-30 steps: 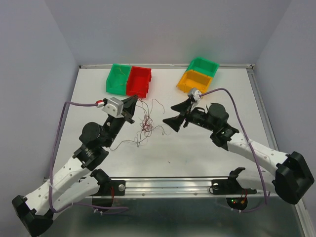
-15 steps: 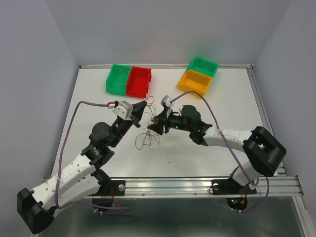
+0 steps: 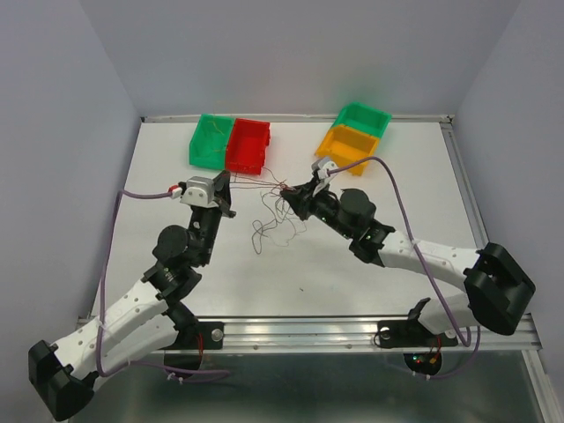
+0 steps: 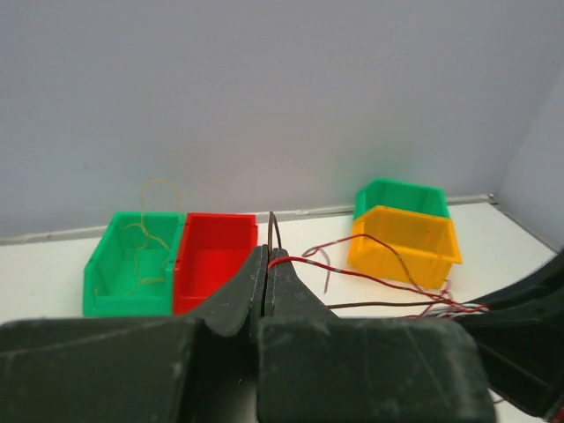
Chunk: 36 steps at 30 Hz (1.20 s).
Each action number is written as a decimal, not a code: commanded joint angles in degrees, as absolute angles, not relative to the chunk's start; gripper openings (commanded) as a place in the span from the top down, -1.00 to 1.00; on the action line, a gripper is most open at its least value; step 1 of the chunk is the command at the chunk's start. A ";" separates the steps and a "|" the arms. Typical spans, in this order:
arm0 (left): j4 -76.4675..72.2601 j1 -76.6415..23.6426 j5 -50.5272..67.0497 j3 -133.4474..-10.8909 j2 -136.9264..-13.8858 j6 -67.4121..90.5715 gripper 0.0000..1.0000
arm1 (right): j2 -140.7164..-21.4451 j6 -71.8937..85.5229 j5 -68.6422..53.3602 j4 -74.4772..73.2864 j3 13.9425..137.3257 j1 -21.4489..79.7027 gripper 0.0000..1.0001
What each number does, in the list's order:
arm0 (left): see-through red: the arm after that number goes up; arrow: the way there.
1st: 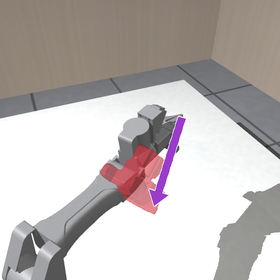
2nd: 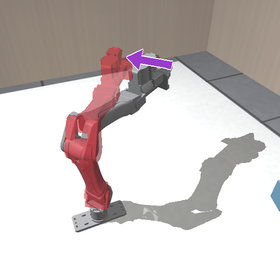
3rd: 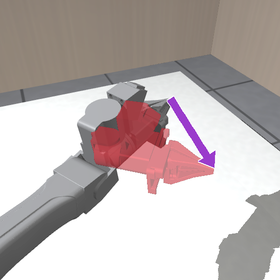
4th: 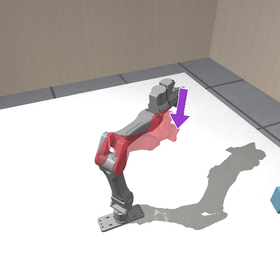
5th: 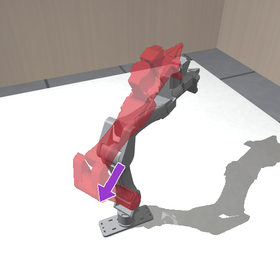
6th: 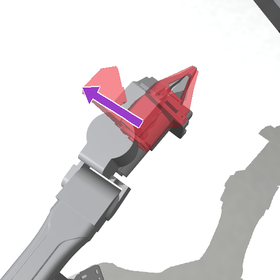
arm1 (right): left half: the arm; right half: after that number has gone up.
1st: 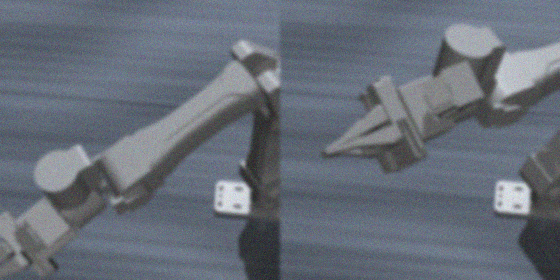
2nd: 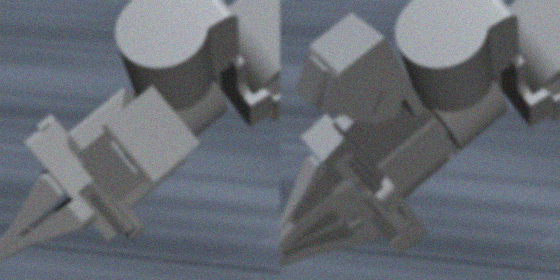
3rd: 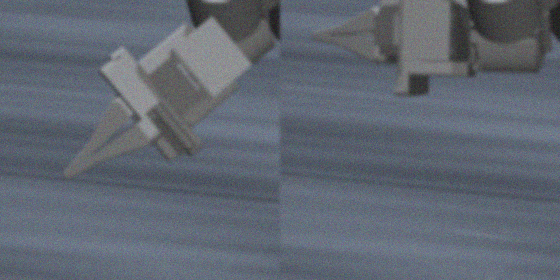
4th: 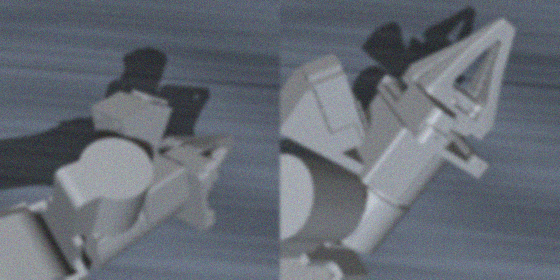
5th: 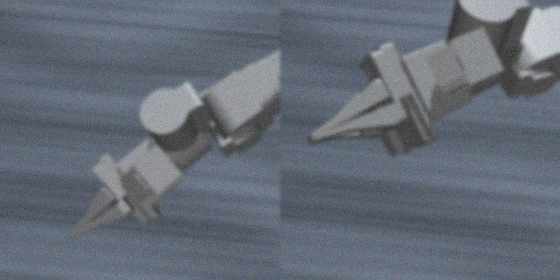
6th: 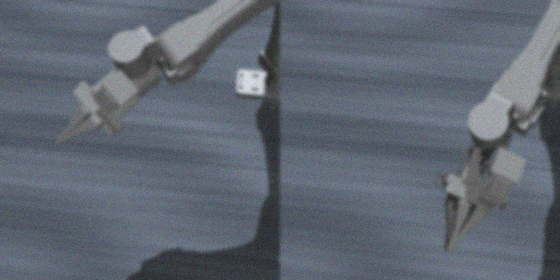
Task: Untangle the cables
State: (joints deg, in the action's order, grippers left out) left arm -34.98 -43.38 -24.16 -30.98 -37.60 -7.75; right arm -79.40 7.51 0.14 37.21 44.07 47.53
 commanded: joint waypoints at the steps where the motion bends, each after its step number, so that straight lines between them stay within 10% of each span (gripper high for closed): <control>1: -46.32 -42.89 -43.23 -32.78 -38.23 -11.69 1.00 | -76.82 6.94 18.00 29.10 41.92 47.11 0.74; 9: -46.76 -42.89 -37.90 -31.38 -36.74 -10.99 1.00 | -73.57 8.01 26.12 24.17 41.05 47.02 0.06; 15: -46.14 -42.89 -34.89 -31.11 -36.30 -10.55 1.00 | -74.09 8.08 23.45 26.54 40.78 47.02 0.99; 22: -45.79 -42.89 -36.12 -31.38 -36.38 -10.72 1.00 | -76.64 8.79 25.66 26.63 42.10 47.02 0.99; 27: -44.74 -42.89 -33.59 -31.82 -36.21 -10.37 1.00 | -76.90 4.76 5.88 28.46 41.14 47.02 -0.40; 36: -43.07 -42.89 -28.92 -32.08 -36.83 -9.58 1.00 | -84.53 1.23 -18.17 41.55 41.57 47.11 -0.47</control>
State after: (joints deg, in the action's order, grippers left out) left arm -40.69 -43.03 -30.98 -30.98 -37.01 -10.00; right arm -81.08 3.16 -5.65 32.53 41.45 46.96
